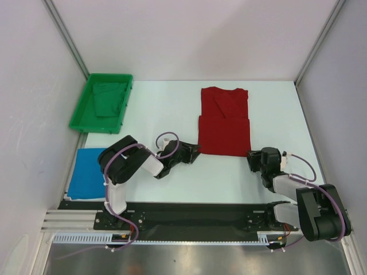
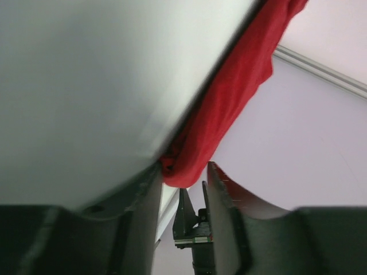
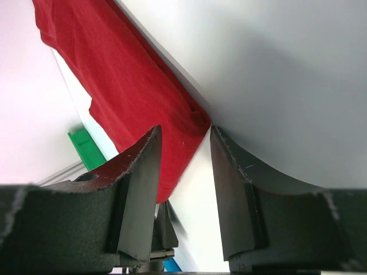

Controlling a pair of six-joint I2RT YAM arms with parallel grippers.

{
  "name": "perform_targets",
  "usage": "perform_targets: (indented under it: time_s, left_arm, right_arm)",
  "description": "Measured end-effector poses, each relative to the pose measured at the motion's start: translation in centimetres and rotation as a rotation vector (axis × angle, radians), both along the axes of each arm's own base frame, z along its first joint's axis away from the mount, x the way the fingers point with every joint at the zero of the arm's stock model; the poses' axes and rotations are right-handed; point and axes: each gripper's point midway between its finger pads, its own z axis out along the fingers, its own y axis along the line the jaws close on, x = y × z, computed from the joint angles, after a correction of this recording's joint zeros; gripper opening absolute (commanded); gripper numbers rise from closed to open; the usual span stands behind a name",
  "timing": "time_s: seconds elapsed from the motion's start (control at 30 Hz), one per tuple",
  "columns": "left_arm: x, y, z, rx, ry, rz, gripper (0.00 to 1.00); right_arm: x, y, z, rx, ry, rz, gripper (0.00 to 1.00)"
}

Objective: Fold and stack the t-shirts
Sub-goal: Fold the tshirt

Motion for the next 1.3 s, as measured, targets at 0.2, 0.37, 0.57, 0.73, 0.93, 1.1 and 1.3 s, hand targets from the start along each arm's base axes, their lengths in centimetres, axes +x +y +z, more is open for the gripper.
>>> perform_targets:
  time_s: [0.2, 0.37, 0.57, 0.73, 0.93, 1.1, 1.3]
  left_arm:
    - [0.4, -0.2, 0.3, -0.002, -0.014, -0.001, 0.43]
    - [0.7, -0.1, 0.1, -0.006, -0.018, 0.002, 0.39]
    - [0.9, -0.1, 0.2, -0.013, -0.026, -0.001, 0.38]
    - [0.9, 0.1, -0.4, -0.001, -0.031, -0.010, 0.16]
    - [0.7, 0.0, -0.4, -0.008, -0.060, -0.028, 0.00]
    - [0.2, -0.1, -0.5, 0.009, -0.074, -0.065, 0.00]
    - [-1.9, 0.1, -0.6, 0.020, -0.074, -0.133, 0.00]
  right_arm:
    - [0.5, -0.2, -0.1, -0.007, 0.027, -0.012, 0.41]
    - [0.8, -0.1, -0.3, -0.010, 0.042, -0.012, 0.33]
    - [0.7, -0.1, -0.7, -0.014, 0.056, -0.011, 0.22]
    - [0.5, -0.1, -1.0, -0.021, 0.066, -0.006, 0.04]
    - [0.6, -0.1, -1.1, -0.039, 0.059, 0.015, 0.00]
    - [-0.1, 0.0, -0.9, -0.058, 0.053, 0.045, 0.00]
    - [-2.0, -0.2, 1.4, -0.089, 0.005, 0.083, 0.00]
